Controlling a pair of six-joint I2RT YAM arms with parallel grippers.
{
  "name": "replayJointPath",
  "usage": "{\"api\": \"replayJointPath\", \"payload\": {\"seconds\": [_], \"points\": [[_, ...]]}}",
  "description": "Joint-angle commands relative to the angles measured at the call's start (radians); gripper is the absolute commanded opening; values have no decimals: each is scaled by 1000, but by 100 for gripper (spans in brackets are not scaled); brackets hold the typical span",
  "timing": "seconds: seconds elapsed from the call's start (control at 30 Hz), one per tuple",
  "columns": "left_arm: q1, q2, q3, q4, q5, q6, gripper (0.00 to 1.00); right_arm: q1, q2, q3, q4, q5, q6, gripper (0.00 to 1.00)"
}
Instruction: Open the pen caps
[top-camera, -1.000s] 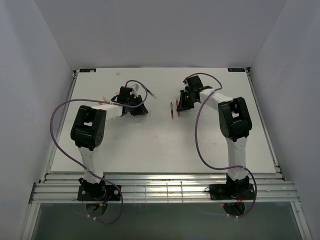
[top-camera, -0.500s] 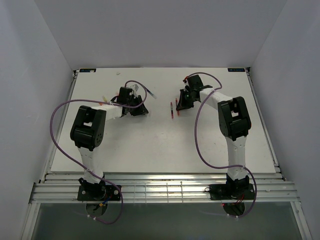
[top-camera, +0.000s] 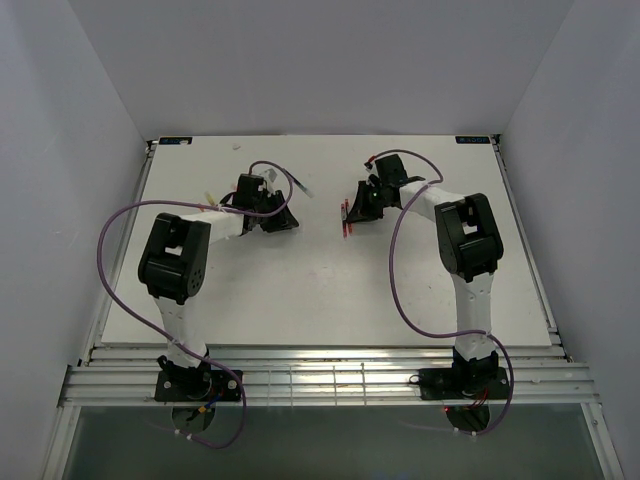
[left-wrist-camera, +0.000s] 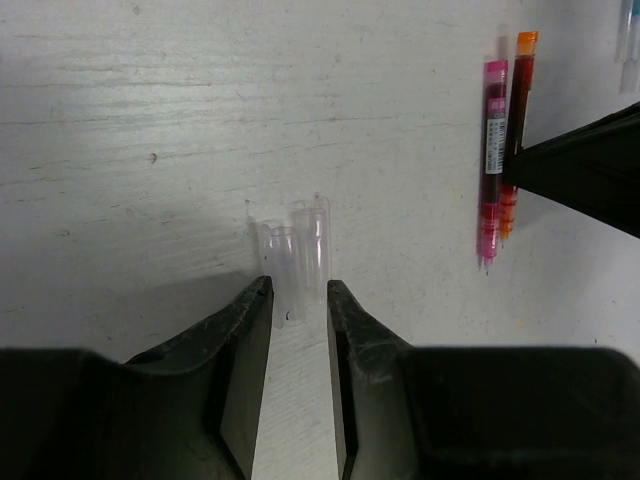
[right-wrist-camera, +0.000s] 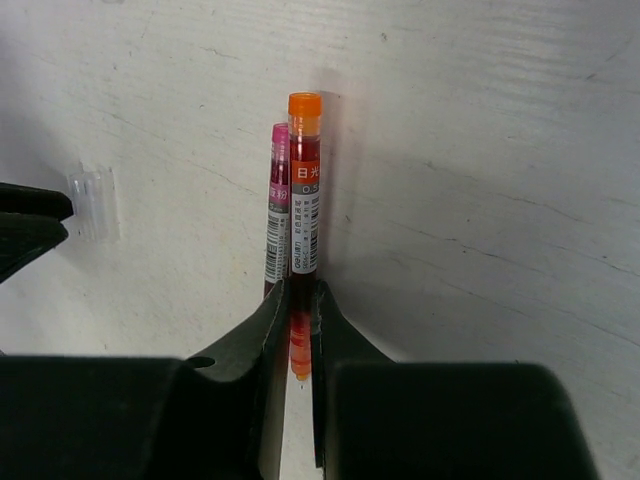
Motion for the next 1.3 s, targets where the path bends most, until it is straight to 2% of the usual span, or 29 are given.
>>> {"api": "replayJointPath", "payload": {"seconds": [0.0,0.3,0.47,0.63,0.87,1.1,1.27], "points": [[9,-86,-9,42,32,-11,40,6,-10,-43,-13,-18,11,13],[15,-121,-25,45,33,-14,42,6,-53,-122,13,3,33,17],[17,-123,-29,48,37,-17,43,8,-56,-139,24,2,36,24],[20,-129,-40,60,43,-22,43,8,-51,-132,27,-6,33,35],[21,-165,-37,55,46,-22,43,6,-105,-99,17,35,11,40],[21,-218,-36,45,55,-26,45,-29,-182,43,-105,227,-59,43],[20,-195,-35,72,109,-57,44,-102,-154,137,-171,267,-114,45]]}}
